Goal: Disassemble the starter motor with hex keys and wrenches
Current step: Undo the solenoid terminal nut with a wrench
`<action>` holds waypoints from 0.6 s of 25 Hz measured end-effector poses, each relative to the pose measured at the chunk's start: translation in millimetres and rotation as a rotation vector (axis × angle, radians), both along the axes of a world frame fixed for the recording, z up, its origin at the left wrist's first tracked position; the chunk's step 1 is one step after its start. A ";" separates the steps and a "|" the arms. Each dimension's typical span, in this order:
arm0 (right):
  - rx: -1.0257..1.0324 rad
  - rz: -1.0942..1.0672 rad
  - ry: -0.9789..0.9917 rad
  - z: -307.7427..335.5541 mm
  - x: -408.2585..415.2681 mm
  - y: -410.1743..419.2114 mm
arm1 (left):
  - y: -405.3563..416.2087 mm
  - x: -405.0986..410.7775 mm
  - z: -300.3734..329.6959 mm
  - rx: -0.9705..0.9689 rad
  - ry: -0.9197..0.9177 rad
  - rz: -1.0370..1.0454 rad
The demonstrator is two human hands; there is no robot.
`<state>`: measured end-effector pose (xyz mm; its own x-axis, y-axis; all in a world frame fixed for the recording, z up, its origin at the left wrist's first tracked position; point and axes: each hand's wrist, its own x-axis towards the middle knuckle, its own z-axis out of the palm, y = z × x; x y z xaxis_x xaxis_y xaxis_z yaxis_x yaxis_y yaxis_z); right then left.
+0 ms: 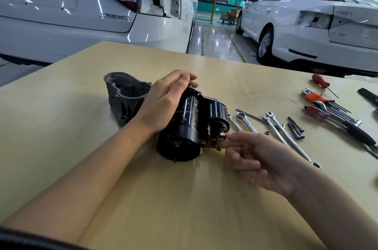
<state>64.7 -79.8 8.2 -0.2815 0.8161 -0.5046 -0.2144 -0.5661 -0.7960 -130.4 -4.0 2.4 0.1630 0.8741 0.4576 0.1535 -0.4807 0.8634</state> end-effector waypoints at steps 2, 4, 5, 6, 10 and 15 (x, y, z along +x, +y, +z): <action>0.017 -0.008 -0.034 -1.0 0.9 -1.0 | 1.7 0.1 -1.6 0.017 -0.005 0.000; 0.076 -0.015 -0.137 -2.6 1.6 -2.5 | 2.8 1.8 -2.6 0.022 -0.045 0.006; 0.111 -0.021 -0.195 -3.0 1.5 -3.0 | 3.3 2.8 -3.0 0.015 -0.086 0.019; 0.136 -0.029 -0.240 -3.3 1.1 -3.0 | 4.2 3.3 -3.1 -0.001 -0.139 0.037; 0.176 -0.040 -0.301 -3.2 -0.1 -0.8 | 7.5 5.9 -2.0 -0.159 -0.343 0.083; 0.243 0.010 -0.427 -0.4 -6.6 4.1 | 8.9 6.3 1.4 -0.310 -0.466 0.069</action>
